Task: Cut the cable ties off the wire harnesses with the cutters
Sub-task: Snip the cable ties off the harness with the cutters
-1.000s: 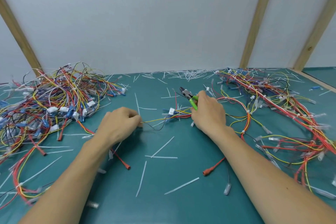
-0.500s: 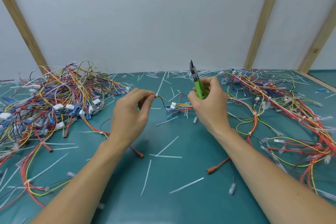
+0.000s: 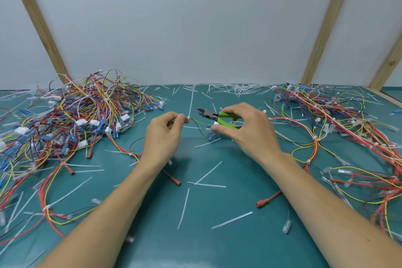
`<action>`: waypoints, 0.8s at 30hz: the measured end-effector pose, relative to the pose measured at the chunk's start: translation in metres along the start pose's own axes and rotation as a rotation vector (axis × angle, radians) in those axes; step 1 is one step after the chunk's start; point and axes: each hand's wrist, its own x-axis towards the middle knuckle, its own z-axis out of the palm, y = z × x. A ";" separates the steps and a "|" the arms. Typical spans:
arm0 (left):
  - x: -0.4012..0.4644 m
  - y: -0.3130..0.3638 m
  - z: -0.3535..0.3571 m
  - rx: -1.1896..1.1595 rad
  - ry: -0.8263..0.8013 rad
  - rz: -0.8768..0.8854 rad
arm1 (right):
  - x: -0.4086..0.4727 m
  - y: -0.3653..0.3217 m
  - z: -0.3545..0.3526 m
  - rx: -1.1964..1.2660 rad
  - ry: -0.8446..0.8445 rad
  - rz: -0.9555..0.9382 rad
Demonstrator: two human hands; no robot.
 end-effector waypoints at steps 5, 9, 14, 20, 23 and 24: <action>0.000 -0.001 -0.002 0.025 0.002 0.027 | -0.003 -0.004 0.002 -0.051 -0.044 -0.023; -0.002 -0.001 0.001 0.071 0.003 0.061 | -0.003 -0.003 0.002 -0.038 -0.036 -0.022; -0.001 -0.002 0.002 0.101 0.011 0.099 | -0.003 -0.003 0.002 -0.024 -0.029 -0.015; 0.000 -0.003 0.001 0.094 0.017 0.106 | -0.003 -0.001 0.005 -0.046 -0.027 -0.018; 0.000 -0.004 0.001 0.079 0.024 0.109 | -0.003 -0.001 0.005 -0.051 -0.024 -0.017; 0.000 -0.005 0.002 0.074 0.024 0.110 | -0.003 -0.001 0.005 -0.048 -0.023 -0.015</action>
